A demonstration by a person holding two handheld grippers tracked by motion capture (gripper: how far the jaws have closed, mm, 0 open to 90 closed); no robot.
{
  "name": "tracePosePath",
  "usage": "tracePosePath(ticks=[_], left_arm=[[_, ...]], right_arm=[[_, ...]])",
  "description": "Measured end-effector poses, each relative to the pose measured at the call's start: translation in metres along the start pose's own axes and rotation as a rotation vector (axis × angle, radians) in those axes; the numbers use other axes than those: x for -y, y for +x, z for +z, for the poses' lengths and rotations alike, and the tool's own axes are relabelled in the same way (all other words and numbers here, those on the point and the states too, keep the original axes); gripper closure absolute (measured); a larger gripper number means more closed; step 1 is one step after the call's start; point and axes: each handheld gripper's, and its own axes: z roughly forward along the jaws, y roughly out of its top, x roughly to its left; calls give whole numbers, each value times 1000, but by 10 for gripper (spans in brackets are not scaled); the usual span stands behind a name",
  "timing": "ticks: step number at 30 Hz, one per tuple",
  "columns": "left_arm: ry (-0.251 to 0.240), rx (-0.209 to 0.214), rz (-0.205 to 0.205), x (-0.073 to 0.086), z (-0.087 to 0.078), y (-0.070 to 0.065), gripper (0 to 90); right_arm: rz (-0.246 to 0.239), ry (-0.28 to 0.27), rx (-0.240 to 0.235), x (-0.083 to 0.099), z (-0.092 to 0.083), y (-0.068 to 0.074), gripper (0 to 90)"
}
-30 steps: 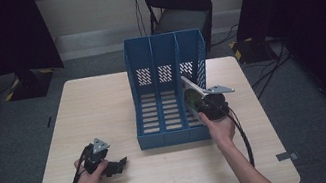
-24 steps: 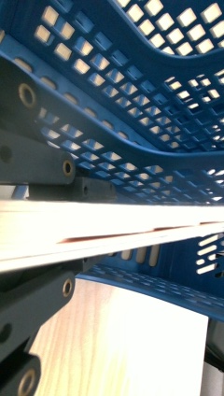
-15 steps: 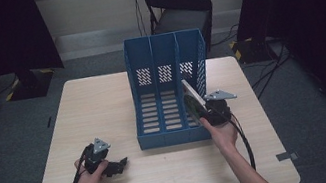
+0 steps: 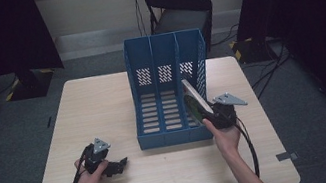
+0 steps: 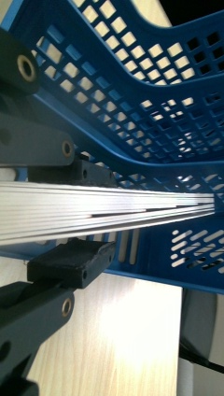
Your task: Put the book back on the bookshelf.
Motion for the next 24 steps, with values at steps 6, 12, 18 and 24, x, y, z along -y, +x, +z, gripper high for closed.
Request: tracePosePath(ticks=[6, 12, 18, 24], left_arm=[[1, 2, 0, 0, 0, 0, 2], [2, 3, 4, 0, 0, 0, 1], [2, 2, 4, 0, 0, 0, 1], [3, 2, 5, 0, 0, 0, 2]], right_arm=[[18, -36, 3, 10, 1, 1, 646], [13, -40, -25, 11, 4, 1, 662], [12, -28, -5, 10, 10, 2, 698], [-10, -11, 39, 10, 11, 7, 737]])
